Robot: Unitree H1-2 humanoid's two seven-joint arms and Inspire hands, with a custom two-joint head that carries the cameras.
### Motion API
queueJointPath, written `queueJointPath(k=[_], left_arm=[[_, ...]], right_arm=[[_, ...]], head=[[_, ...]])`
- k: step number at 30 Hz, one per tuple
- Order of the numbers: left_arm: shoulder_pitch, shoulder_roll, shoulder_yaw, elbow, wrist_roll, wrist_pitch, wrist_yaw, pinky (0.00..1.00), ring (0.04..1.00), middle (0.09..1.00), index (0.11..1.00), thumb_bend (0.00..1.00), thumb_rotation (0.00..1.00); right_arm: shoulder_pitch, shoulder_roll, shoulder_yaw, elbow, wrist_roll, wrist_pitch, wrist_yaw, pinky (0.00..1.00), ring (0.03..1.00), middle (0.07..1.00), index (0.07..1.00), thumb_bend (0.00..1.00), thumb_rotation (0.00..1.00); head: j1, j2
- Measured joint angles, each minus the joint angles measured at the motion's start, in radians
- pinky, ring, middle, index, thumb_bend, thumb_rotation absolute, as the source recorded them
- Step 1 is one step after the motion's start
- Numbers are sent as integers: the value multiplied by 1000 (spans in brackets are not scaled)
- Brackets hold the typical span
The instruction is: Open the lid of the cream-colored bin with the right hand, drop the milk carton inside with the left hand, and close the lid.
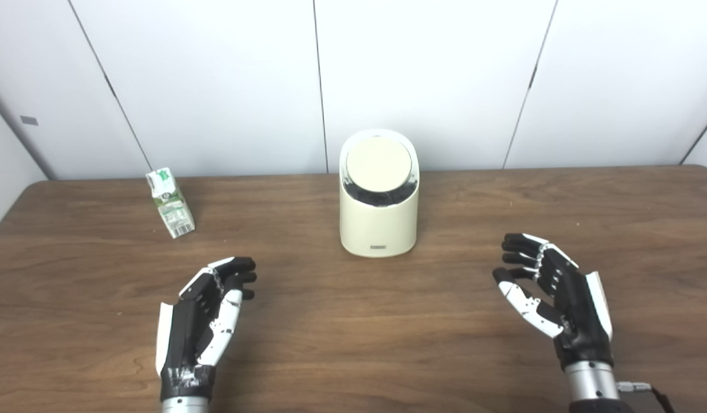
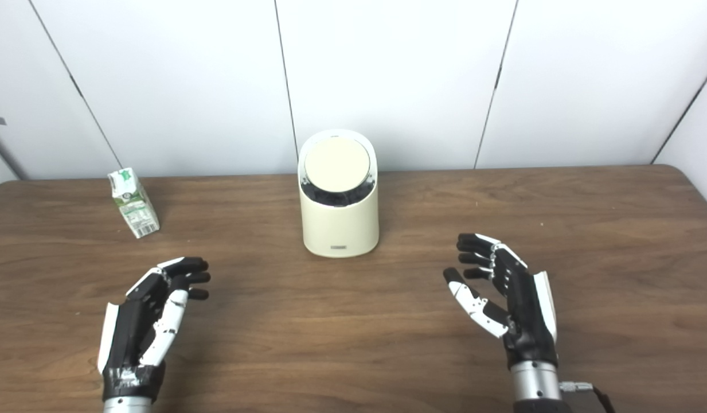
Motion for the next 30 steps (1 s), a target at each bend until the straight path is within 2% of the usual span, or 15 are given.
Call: queueJointPath(k=[8, 14, 20, 22, 23, 24, 26, 28, 30], left_arm=[[0, 1, 1, 1, -5, 0, 0, 584, 672, 697, 686, 286, 512], [0, 1, 1, 1, -6, 0, 0, 581, 670, 697, 687, 279, 506], [0, 1, 1, 1, -6, 0, 0, 585, 673, 697, 687, 269, 507], [0, 2, 2, 3, -6, 0, 0, 584, 673, 698, 687, 265, 504], [0, 2, 3, 3, -6, 0, 0, 582, 671, 697, 685, 265, 504], [0, 2, 4, 4, -6, 0, 0, 581, 670, 696, 685, 265, 503], [-1, 3, 6, 5, -6, 0, 0, 585, 670, 697, 685, 271, 505], [-2, 7, 11, 10, -8, 0, 0, 589, 671, 696, 685, 283, 507], [-3, 11, 15, 19, -11, -1, 0, 591, 671, 696, 685, 286, 517]], right_arm=[[0, -1, 0, 0, 3, -2, 0, 593, 680, 703, 683, 231, 228], [0, -2, 0, 0, 6, -2, 1, 604, 692, 711, 685, 226, 208], [0, 9, -6, 0, 36, -1, 0, 610, 687, 704, 686, 254, 260], [0, 24, -11, 0, 59, 0, 0, 629, 705, 716, 701, 249, 321], [0, 30, -12, 0, 68, 0, 0, 668, 751, 758, 740, 260, 466], [-1, 32, -11, -1, 75, 0, 1, 692, 781, 785, 765, 267, 567], [-5, 28, -10, -5, 80, 3, 13, 771, 852, 854, 834, 280, 698], [-18, 18, -9, -27, 89, 20, 25, 864, 919, 918, 909, 360, 780], [-44, 3, -4, -56, 89, 44, 40, 884, 932, 931, 929, 403, 793]], head=[[0, 5], [2, 5], [-24, 2], [-25, 2], [-28, 0], [-28, 0], [-32, 2], [-37, -2], [-44, -3]])
